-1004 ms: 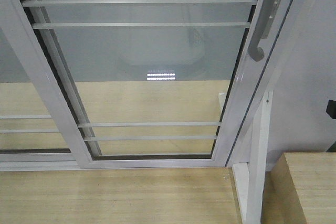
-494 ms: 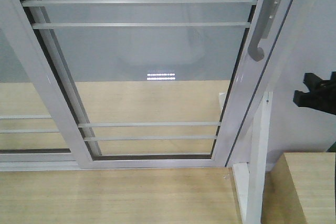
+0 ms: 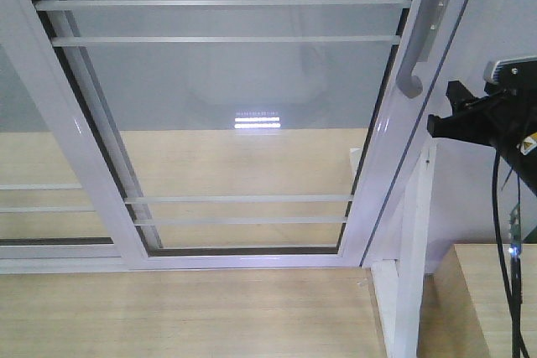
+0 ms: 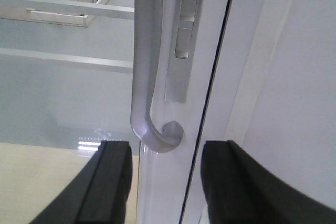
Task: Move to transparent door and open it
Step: 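Raise the right gripper and close it around the silver handle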
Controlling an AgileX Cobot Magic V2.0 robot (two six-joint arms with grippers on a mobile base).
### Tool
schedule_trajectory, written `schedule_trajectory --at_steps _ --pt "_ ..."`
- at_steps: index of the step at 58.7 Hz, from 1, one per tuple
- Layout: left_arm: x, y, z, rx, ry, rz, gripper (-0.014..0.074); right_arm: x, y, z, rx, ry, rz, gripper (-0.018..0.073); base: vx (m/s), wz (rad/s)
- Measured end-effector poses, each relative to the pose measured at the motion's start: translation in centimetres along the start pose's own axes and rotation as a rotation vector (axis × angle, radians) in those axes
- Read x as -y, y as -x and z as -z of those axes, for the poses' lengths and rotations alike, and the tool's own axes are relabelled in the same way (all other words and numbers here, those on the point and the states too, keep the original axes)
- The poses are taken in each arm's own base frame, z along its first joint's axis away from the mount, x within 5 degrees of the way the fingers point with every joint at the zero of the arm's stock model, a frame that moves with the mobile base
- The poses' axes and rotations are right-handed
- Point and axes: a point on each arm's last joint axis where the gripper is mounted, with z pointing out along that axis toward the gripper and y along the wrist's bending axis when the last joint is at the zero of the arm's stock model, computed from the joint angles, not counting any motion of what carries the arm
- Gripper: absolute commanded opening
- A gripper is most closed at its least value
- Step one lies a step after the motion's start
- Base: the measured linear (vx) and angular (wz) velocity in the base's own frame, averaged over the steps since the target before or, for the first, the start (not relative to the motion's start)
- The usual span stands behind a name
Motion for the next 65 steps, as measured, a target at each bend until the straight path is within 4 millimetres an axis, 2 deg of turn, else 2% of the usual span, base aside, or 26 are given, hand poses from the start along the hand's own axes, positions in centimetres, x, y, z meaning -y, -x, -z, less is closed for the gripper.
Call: schedule_trajectory --at_steps 17,33,54,65 --pt "0.0 0.0 0.0 -0.001 0.000 0.000 0.0409 -0.3 2.6 -5.2 0.048 0.030 0.006 0.0394 0.00 0.00" --pt "0.0 0.0 0.0 -0.001 0.000 0.000 0.0409 -0.4 4.6 -8.6 0.090 0.044 -0.008 0.0394 0.00 0.00" --pt "0.0 0.0 0.0 -0.001 0.000 0.000 0.0409 -0.6 5.0 -13.4 0.080 0.046 -0.023 0.0393 0.00 0.00" --pt "0.0 0.0 0.0 -0.001 0.000 0.000 0.0409 -0.6 4.9 -14.9 0.047 0.047 -0.022 0.0377 0.00 0.00"
